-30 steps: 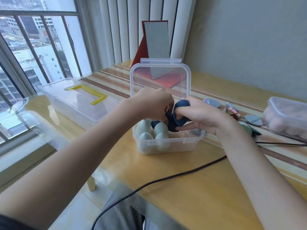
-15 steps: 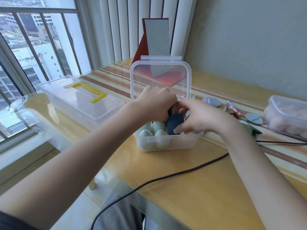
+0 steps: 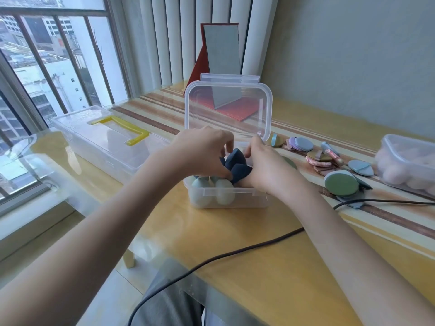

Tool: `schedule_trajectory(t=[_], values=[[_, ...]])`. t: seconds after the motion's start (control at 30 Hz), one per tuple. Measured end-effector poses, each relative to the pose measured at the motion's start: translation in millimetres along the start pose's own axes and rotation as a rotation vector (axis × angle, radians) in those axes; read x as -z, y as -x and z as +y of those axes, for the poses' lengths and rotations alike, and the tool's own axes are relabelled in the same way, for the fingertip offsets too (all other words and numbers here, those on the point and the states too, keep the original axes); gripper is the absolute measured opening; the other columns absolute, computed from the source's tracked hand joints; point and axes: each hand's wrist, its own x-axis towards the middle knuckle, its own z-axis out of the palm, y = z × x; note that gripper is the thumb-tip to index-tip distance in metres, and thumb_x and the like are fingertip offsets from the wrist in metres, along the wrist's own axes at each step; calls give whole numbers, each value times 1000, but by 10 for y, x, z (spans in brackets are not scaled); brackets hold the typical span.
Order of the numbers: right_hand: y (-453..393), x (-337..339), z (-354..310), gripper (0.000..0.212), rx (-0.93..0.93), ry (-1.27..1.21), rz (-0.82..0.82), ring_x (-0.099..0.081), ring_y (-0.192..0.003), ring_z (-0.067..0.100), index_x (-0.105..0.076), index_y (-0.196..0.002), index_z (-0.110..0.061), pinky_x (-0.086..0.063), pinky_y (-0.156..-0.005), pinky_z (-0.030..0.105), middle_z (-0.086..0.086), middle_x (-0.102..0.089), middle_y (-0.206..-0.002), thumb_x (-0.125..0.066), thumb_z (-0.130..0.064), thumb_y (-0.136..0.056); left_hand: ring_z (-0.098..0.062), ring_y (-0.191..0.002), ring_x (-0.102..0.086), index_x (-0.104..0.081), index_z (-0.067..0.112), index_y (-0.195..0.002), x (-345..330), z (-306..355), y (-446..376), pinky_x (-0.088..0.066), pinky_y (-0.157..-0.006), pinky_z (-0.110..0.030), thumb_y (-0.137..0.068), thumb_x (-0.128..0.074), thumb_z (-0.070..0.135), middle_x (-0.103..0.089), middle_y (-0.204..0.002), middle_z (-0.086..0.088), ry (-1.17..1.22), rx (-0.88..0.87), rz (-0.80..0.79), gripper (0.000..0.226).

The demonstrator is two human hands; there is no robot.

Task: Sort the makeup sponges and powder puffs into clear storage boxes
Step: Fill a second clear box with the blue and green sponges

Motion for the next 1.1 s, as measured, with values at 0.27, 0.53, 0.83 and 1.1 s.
schedule_trajectory(t=[0.27,0.53,0.83,1.1], values=[[-57,54,43,50,-13,-164,-162,-59,-90,17,-37,-116,-22,-51,-69,33,-3,-54,-103,-72,-19,-80,-18,-76,-55,-69,30,-93,-19,77,63,-30,-50,-21,-72,-65,31,-64,-89,6,-118,12,-38,21],[-53,-67,1,26,20,11,-1,-41,-74,17,-40,-95,-16,-25,-49,24,-3,-44,-82,-63,-12,-84,-22,-77,-58,-71,26,-92,77,144,-18,-33,-50,-23,-79,-61,29,-64,-86,0,-203,-73,-116,16],[-53,65,61,41,49,-113,-186,-59,-88,17,-48,-111,-26,-50,-65,30,-1,-56,-104,-73,-25,-79,-6,-82,-56,-66,31,-89,5,113,48,-49,-65,-26,-65,-76,43,-65,-85,17,159,-95,-26,28],[38,278,12,21,171,-305,-95,-58,-57,1,-64,-68,-26,-46,-52,21,-14,-64,-64,-84,-29,-67,-12,-82,-48,-65,31,-84,-33,80,-28,-49,-69,-32,-68,-74,34,-52,-93,8,166,-29,-28,19]])
